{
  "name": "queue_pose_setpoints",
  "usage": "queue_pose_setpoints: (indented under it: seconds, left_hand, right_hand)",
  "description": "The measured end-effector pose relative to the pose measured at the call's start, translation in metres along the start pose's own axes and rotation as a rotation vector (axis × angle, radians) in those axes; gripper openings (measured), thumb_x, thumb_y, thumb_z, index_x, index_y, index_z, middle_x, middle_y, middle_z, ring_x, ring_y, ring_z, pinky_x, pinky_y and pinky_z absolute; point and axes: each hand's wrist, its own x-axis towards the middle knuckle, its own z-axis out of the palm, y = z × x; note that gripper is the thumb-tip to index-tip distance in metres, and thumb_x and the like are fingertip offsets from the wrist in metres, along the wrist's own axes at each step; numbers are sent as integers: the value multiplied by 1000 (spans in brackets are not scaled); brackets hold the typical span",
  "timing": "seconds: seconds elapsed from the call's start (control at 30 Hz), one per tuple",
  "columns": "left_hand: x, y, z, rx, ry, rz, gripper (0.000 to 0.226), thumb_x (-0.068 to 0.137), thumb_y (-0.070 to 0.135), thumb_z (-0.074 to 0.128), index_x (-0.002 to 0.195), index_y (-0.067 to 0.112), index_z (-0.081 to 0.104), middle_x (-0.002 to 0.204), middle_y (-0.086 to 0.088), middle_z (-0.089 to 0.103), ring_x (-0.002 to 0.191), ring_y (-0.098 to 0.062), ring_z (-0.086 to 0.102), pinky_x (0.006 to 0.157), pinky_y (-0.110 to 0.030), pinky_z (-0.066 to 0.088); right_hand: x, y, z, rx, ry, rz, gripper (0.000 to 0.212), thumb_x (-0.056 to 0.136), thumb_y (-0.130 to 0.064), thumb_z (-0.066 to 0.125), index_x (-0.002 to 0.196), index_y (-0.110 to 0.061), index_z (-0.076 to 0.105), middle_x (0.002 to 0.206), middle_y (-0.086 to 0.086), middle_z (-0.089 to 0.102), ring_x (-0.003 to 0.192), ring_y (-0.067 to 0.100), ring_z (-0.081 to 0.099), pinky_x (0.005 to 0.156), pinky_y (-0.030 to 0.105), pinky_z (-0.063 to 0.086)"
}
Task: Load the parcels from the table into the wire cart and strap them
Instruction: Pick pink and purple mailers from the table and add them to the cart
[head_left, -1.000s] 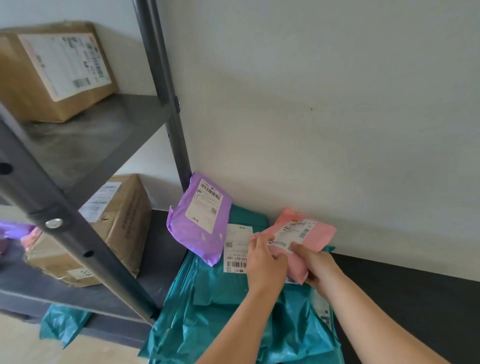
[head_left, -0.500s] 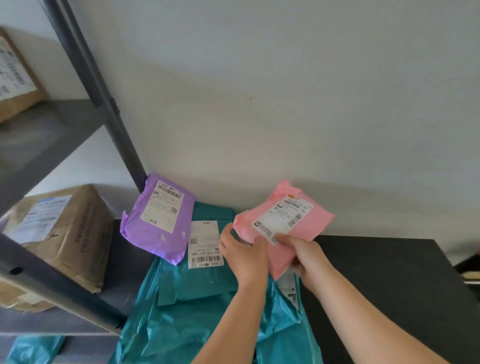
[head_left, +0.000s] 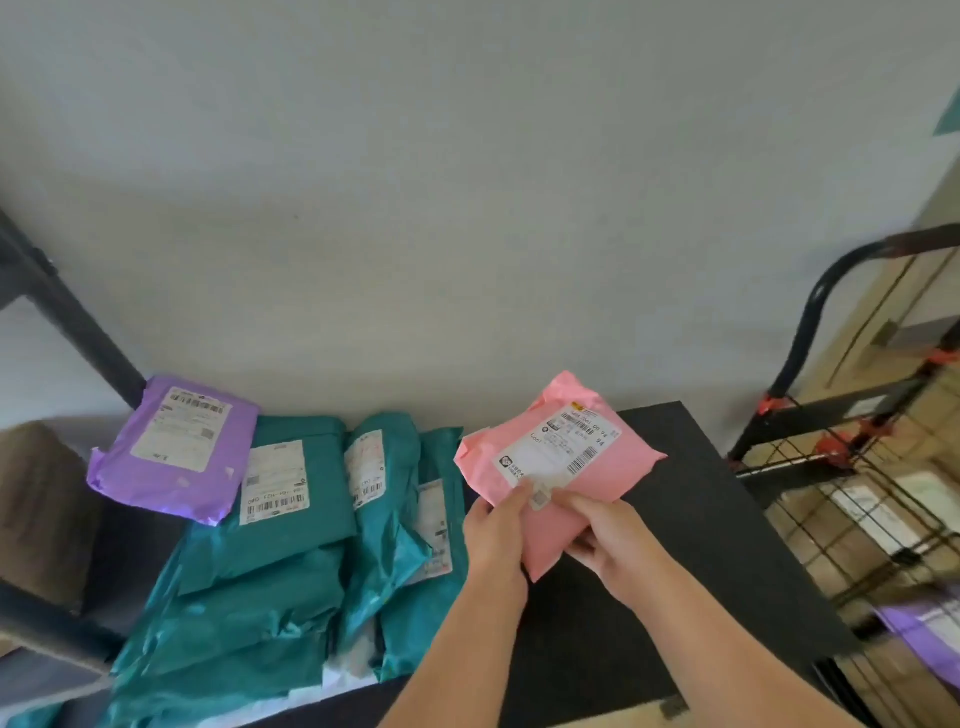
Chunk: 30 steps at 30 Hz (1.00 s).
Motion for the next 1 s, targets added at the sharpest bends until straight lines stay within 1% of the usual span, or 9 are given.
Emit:
queue_pose_setpoints:
  seconds: [0.2,0.33,0.43,0.53,0.67,0.73,0.87,0.93,1.0]
  left_hand:
    - [-58,-60,53,190,-98,-46,23,88,25,70,106,24,55,105,-4,64,95,-27,63,90,-51,55]
    - [-93,-105,76,226,-151,-105,15,87,17,71,95,21,59,102,-8,68,92,-31,67,86,-53,56]
    - [-116,-138,93,274,-185,-148,21,88,14,69,107,14,61,105,-12,68,96,-35,66,88,-55,55]
    - [-136,-169,109,309,-222,-198,22,90,13,64,111,12,62,105,-12,70,97,-35,66,91,-54,54]
    - [-158,-201,127,319,-244,-277,17,87,11,62,104,13,64,103,-14,70,97,-38,66,90,-55,54]
    - [-167,-213,136,344,-254,-327,17,86,13,61,103,14,63,104,-14,69,97,-38,65,88,-54,54]
    - [-175,-234,162,378,-331,-390,25,86,15,56,110,19,62,110,-13,68,102,-36,63,94,-53,52]
    - [-176,-244,182,408,-375,-385,27,85,16,56,111,21,61,110,-12,68,103,-34,62,91,-50,54]
    - [-177,-252,205,463,-392,-369,24,85,18,57,108,22,61,106,-10,67,99,-32,62,77,-43,57]
  right_hand:
    - [-42,-6,-109,101,217,-36,31,84,-7,74,108,-18,57,110,7,68,102,23,64,70,35,54]
    - [-68,-3,-186,103,349,-29,35,87,-6,71,117,-13,56,115,13,64,106,28,62,78,38,55]
    - [-90,4,-238,98,440,-47,17,87,-7,69,97,-15,58,105,14,66,97,26,65,71,36,55]
    - [-112,10,-286,22,509,-95,16,87,-12,69,100,-15,62,102,10,67,90,22,66,69,35,57]
    - [-133,11,-334,-132,588,-149,37,87,-21,72,122,-17,62,109,6,66,96,21,64,78,35,59]
    - [-143,12,-352,-175,610,-146,33,86,-23,72,118,-16,66,106,7,69,94,22,66,79,35,59]
    - [-158,19,-384,-248,607,-159,22,87,-27,72,106,-17,67,94,5,72,86,20,68,66,28,56]
    - [-161,15,-402,-268,636,-168,16,88,-30,72,100,-23,64,90,1,70,85,18,66,66,27,54]
    - [-159,7,-424,-266,680,-162,17,88,-31,72,99,-25,61,91,0,68,86,18,65,74,32,57]
